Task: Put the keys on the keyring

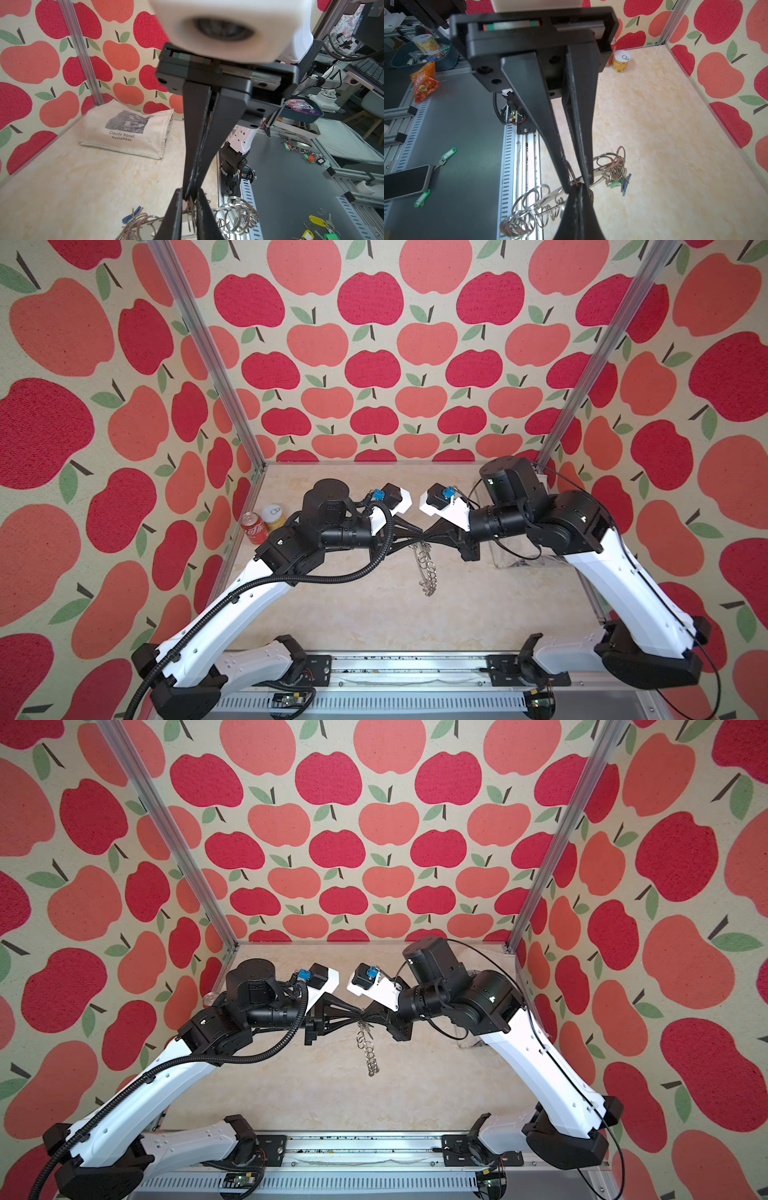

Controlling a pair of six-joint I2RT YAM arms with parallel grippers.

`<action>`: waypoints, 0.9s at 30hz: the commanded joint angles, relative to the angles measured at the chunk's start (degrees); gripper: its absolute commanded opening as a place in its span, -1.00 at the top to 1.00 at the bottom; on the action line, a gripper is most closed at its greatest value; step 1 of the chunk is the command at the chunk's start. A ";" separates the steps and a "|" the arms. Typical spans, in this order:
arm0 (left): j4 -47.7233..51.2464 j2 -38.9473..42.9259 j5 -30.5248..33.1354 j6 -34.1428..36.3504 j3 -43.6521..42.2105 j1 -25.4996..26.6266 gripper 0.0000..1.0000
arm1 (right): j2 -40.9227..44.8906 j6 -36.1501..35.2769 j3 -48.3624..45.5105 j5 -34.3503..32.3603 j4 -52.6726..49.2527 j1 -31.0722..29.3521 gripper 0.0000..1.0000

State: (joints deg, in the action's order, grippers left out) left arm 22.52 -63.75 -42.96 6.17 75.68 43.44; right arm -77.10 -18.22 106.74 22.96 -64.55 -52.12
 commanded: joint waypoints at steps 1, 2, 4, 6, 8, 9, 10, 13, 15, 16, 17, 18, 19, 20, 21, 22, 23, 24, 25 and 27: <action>-0.69 0.63 0.77 0.30 0.80 0.28 0.72 | 1.25 -0.15 0.86 1.47 2.33 -0.33 1.00; -0.80 0.70 0.77 0.32 0.79 0.33 0.73 | 1.25 -0.15 0.86 1.40 2.31 -0.35 1.00; -1.29 0.95 0.77 0.17 0.57 0.32 0.74 | 1.17 -0.22 0.75 1.31 2.33 -0.35 1.00; -1.68 1.12 0.79 0.07 0.36 0.29 0.79 | 1.21 -0.13 0.77 1.37 2.35 -0.42 1.00; -1.86 1.16 0.77 -0.03 0.35 0.26 0.82 | 1.16 -0.13 0.75 1.60 2.49 -0.35 1.00; -1.98 1.16 0.73 -0.03 0.35 0.30 0.86 | 1.09 -0.07 0.77 1.77 2.57 -0.36 1.00; -2.05 1.03 0.62 -0.07 0.35 0.25 0.92 | 1.09 -0.09 0.75 1.87 2.58 -0.36 1.00; -2.64 1.16 0.51 -0.20 0.21 0.28 1.00 | 0.99 0.09 0.58 2.13 2.91 -0.43 1.00; -3.29 1.17 0.51 -0.29 -0.13 0.25 1.00 | 1.03 0.28 0.34 1.86 3.11 -0.35 1.00; -3.97 1.16 0.75 -0.43 -0.57 0.32 1.00 | 1.21 0.46 0.19 1.40 3.29 -0.38 1.00; -4.77 1.16 0.98 -0.45 -1.06 0.27 1.00 | 1.55 0.44 -0.06 0.91 3.48 -0.35 0.99; -5.91 2.99 1.44 -0.64 -1.82 0.33 1.00 | 1.93 0.51 -0.29 0.33 3.62 -0.27 0.87; -7.14 3.55 1.87 -0.71 -2.51 0.32 1.00 | 2.31 0.63 -0.46 0.03 3.65 -0.22 0.72; -8.40 4.15 2.40 -0.89 -3.29 0.26 1.00 | 2.65 0.83 -0.64 -0.25 3.67 -0.02 0.54; -9.99 4.82 2.82 -1.25 -4.25 0.16 1.00 | 3.24 1.10 -0.97 -0.57 3.90 0.15 0.43; -11.72 5.44 3.03 -1.49 -5.15 0.07 1.00 | 3.77 1.51 -1.35 -0.79 4.26 0.31 0.39; -13.32 5.91 3.29 -1.98 -5.99 0.07 1.00 | 4.44 1.94 -2.01 -0.87 4.99 0.40 0.36; -15.16 6.49 3.53 -2.49 -6.85 0.04 1.00 | 5.13 2.53 -2.90 -0.59 5.98 0.50 0.34; -16.88 6.89 3.87 -2.91 -7.68 -0.03 1.00 | 5.73 3.15 -3.72 -0.24 6.96 0.53 0.33; -20.28 7.56 4.20 -3.83 -9.10 -0.28 1.00 | 6.71 4.42 -5.13 0.65 8.68 0.57 0.33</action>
State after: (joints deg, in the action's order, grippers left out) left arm 11.64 -57.80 -39.92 4.38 67.68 43.42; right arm -72.03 -16.32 103.24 22.57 -59.46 -51.96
